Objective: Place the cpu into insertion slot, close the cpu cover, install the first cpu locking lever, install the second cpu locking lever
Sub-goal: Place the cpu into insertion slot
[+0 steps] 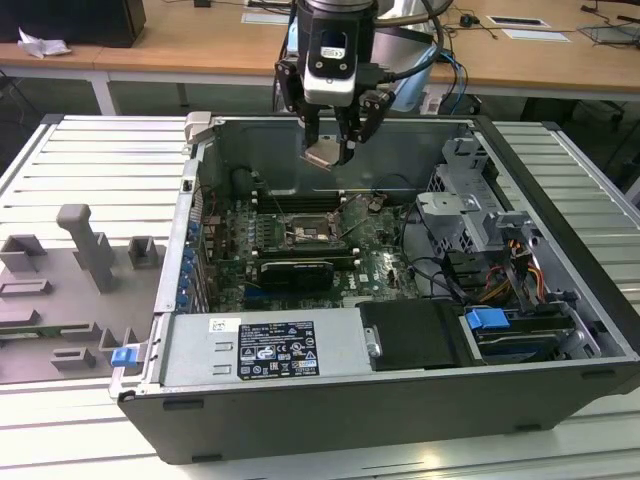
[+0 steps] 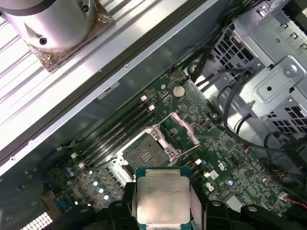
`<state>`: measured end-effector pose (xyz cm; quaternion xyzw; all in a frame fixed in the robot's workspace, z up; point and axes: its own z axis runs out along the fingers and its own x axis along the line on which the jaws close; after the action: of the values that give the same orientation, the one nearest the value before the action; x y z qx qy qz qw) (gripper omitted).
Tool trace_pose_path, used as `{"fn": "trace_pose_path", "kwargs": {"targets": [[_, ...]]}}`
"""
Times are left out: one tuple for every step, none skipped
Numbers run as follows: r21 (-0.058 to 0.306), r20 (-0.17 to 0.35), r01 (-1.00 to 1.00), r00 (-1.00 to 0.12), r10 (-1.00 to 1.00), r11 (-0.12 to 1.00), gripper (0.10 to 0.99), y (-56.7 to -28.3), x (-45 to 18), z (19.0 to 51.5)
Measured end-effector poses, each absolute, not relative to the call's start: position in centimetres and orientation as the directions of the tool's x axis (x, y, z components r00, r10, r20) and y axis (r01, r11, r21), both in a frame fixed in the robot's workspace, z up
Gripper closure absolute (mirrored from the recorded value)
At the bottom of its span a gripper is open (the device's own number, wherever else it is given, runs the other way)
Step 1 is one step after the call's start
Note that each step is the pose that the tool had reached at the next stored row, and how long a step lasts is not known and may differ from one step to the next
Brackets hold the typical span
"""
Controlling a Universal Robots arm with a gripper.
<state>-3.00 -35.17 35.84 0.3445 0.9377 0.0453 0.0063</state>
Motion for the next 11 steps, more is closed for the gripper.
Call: {"fn": "trace_pose_path", "kwargs": {"targets": [[0.089,0.019,0.647,-0.761,0.648,0.757,0.553,-35.16,-3.0,35.83],[0.089,0.019,0.648,-0.761,0.649,0.757,0.553,-35.16,-3.0,35.79],[0.089,0.019,0.648,-0.761,0.649,0.757,0.553,-35.17,-3.0,35.75],[0.089,0.019,0.648,-0.761,0.649,0.757,0.553,-35.16,-3.0,35.72],[0.089,0.019,0.648,-0.761,0.649,0.757,0.553,-35.17,-3.0,35.69],[0.089,0.019,0.649,-0.759,0.65,0.755,0.553,-35.17,-3.0,35.68],[0.089,0.019,0.658,-0.752,0.659,0.748,0.553,-35.17,-3.0,35.66],[0.089,0.019,0.682,-0.729,0.684,0.726,0.553,-35.17,-3.0,35.63],[0.089,0.019,0.702,-0.71,0.704,0.707,0.553,-35.17,-3.0,35.62],[0.089,0.019,0.714,-0.698,0.716,0.694,0.553,-35.17,-3.0,35.61],[0.089,0.019,0.728,-0.684,0.73,0.68,0.553,-35.17,-3.0,35.58]]}}
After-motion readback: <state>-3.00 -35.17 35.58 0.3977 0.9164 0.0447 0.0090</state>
